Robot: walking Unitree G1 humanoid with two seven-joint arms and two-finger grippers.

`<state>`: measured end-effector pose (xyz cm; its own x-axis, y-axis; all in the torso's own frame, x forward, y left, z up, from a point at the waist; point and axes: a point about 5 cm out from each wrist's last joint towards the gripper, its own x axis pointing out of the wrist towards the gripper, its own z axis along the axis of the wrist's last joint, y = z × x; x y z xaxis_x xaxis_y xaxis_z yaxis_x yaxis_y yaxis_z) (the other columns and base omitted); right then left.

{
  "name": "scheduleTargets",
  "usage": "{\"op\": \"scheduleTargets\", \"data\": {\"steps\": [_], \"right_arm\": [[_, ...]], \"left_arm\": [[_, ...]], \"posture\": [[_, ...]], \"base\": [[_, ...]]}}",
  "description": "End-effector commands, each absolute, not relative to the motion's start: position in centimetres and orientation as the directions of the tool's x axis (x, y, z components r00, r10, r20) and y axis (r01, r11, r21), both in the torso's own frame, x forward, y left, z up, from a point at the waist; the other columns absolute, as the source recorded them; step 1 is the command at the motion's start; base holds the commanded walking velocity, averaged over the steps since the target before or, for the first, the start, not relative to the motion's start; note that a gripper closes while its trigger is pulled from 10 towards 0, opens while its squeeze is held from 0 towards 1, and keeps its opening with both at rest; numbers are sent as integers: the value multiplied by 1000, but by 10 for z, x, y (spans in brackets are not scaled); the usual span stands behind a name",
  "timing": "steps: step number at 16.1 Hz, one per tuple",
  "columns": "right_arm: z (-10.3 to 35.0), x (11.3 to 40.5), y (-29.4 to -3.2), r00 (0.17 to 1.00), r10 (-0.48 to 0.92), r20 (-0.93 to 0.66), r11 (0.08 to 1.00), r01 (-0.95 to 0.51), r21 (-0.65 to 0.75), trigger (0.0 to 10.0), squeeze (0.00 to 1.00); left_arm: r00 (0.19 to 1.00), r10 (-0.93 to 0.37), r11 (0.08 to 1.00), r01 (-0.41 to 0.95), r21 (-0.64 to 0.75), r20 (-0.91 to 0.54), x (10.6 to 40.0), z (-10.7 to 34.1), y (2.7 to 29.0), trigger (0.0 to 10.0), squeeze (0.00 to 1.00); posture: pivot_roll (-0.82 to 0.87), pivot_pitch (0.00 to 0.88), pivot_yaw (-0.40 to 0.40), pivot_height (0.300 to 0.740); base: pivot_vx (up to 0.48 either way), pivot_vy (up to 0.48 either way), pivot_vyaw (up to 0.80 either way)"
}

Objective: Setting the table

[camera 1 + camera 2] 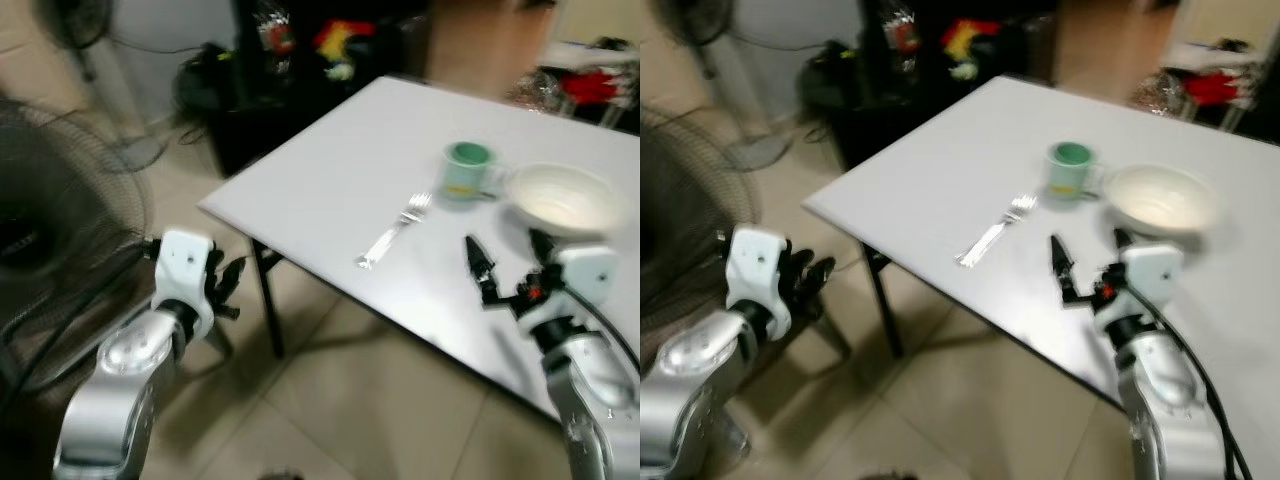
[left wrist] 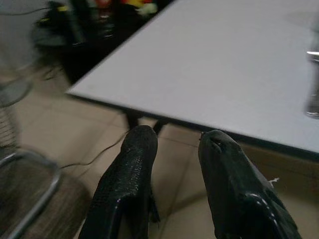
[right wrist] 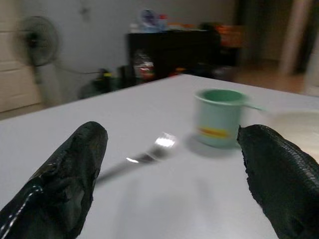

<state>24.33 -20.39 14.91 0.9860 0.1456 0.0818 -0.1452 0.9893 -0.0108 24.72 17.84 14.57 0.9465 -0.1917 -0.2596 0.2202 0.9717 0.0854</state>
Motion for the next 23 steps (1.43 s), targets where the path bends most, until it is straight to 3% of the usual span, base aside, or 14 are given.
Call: {"op": "scheduleTargets", "data": {"steps": [1, 7, 11, 16, 18, 23], "right_arm": [[152, 244, -206, 982, 162, 101, 987, -162, -12, 10000, 0], [150, 261, -182, 967, 224, 123, 969, -234, 77, 10000, 0], [138, 259, -176, 971, 214, 104, 963, -227, 144, 10000, 0], [134, 254, -182, 979, 185, 80, 966, -197, 168, 10000, 0], [134, 237, -191, 990, 126, 56, 978, -133, 158, 10000, 0], [128, 227, -186, 988, 152, -5, 973, -148, 177, 10000, 0]], "left_arm": [[948, -163, 979, 190, 75, -273, 242, 147, 181, 10000, 0], [945, -30, 999, 40, 23, -324, 203, 130, 202, 10000, 0], [939, -57, 998, 50, -29, -338, 194, 122, 197, 10000, 0], [960, -65, 996, 81, 45, -272, 213, 123, 191, 10000, 0], [976, 3, 999, 5, 39, -219, 225, 123, 193, 10000, 0], [975, -24, 998, 38, 57, -223, 222, 119, 185, 10000, 0]], "posture": [[-121, 0, 57, 740], [-54, 0, -45, 740], [-46, 0, -30, 740], [-73, 0, -1, 740], [-82, 0, -27, 740], [-85, 0, -47, 740]], "base": [[0, 0, 800], [0, 0, 800], [0, 0, 800], [0, 0, 800], [0, 0, 800], [0, 0, 800]]}}
